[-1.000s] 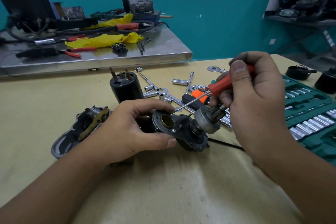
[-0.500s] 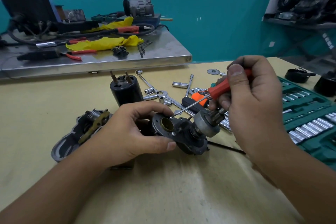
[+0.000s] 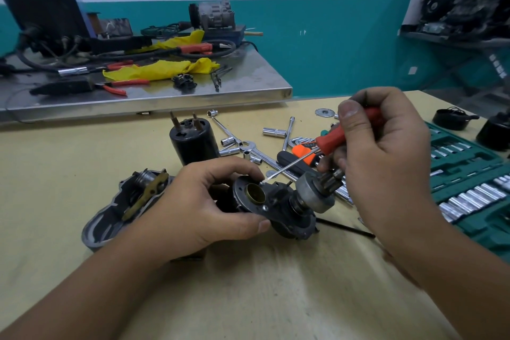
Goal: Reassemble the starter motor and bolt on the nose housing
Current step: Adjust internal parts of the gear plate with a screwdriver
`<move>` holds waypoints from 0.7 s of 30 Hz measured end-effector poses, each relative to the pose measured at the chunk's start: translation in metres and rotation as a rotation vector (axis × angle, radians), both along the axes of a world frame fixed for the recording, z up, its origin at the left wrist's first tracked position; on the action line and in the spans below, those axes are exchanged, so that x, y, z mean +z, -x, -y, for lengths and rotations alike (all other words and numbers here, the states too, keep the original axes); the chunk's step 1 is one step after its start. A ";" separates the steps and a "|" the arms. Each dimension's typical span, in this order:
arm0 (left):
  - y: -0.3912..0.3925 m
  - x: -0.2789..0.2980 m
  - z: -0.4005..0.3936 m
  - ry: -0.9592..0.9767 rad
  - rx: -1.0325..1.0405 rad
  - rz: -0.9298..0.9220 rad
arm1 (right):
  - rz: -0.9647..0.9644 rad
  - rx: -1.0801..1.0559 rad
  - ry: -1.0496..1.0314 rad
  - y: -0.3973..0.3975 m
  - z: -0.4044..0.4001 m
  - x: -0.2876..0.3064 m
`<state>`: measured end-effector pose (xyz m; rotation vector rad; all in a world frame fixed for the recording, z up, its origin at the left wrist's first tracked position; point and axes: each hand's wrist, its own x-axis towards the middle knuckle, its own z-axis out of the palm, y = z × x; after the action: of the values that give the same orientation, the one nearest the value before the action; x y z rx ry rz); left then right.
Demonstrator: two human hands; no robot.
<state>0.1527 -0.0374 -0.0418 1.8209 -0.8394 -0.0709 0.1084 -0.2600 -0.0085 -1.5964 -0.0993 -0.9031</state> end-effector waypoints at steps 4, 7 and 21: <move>0.001 0.001 0.002 0.002 0.002 0.038 | 0.015 -0.041 -0.008 -0.002 -0.002 0.000; 0.000 0.001 0.002 -0.003 0.012 0.039 | 0.033 -0.007 -0.007 -0.004 -0.002 -0.001; -0.002 -0.002 0.001 0.002 -0.001 0.034 | 0.039 0.183 -0.218 -0.007 0.002 0.005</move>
<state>0.1551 -0.0382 -0.0441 1.8246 -0.8637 -0.0399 0.1156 -0.2616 -0.0037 -1.3443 -0.1659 -0.7753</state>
